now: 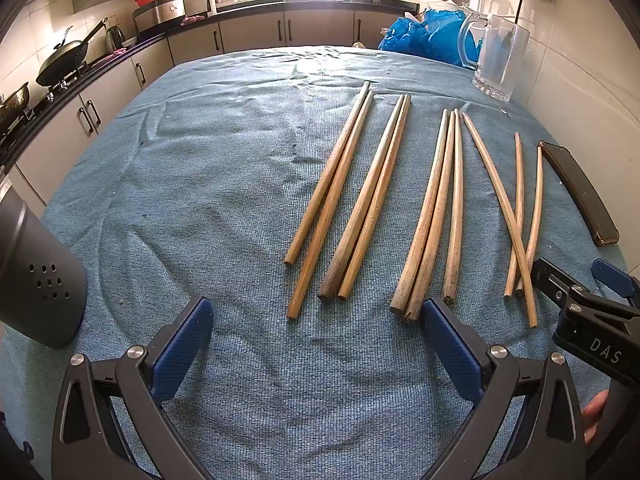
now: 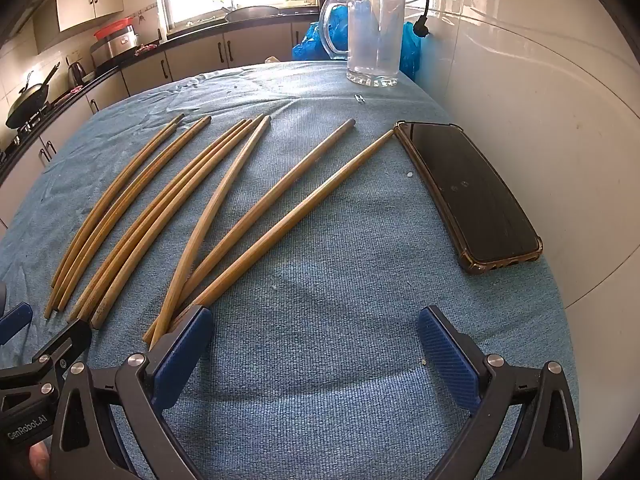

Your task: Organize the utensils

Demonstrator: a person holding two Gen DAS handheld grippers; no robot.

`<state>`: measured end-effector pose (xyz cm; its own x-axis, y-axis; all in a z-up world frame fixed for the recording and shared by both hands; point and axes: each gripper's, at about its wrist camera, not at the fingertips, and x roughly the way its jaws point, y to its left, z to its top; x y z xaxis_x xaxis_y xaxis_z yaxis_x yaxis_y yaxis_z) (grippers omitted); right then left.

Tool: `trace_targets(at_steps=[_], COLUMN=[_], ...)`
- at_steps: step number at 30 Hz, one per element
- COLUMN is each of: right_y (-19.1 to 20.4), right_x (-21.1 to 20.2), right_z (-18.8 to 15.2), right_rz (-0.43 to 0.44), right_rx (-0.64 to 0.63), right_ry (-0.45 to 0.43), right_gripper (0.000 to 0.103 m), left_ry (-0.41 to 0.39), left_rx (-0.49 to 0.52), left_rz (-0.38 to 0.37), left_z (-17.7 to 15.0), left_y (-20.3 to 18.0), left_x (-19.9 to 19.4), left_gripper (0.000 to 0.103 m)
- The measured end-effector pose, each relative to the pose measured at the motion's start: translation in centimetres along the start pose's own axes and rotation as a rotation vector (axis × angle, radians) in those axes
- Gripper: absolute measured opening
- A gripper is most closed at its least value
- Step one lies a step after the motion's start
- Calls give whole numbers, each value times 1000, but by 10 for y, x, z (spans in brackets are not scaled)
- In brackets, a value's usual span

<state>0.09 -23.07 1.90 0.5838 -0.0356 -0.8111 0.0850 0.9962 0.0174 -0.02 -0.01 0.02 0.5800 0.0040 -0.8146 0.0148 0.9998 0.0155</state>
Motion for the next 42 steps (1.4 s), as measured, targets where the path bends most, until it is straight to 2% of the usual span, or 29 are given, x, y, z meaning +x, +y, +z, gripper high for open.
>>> trace_targets(at_steps=[23,28,32,38,42], right_y=[-3,2,-1,-1,-1], right_x=[-1,1,0,-7,-21], right_z=[-2,2,0,-4,-12], right_rz=[2,-14,-4,11,10], right_rx=[-1,6,4,0,13], right_ry=[2,13,12,46,28], right_gripper=[103,103,103,103,102], left_ry=[5,31,-26,-146,-204], left_rx=[0,26,-23,-24,-6], left_rz=[-1,-31,-34,-1,14], left_z=[0,1,-2,-4,-7], left_y=[0,5,20,30,32], left_x=[0,-3,-24,-67,-91], left_gripper=[103,103,103,103,103])
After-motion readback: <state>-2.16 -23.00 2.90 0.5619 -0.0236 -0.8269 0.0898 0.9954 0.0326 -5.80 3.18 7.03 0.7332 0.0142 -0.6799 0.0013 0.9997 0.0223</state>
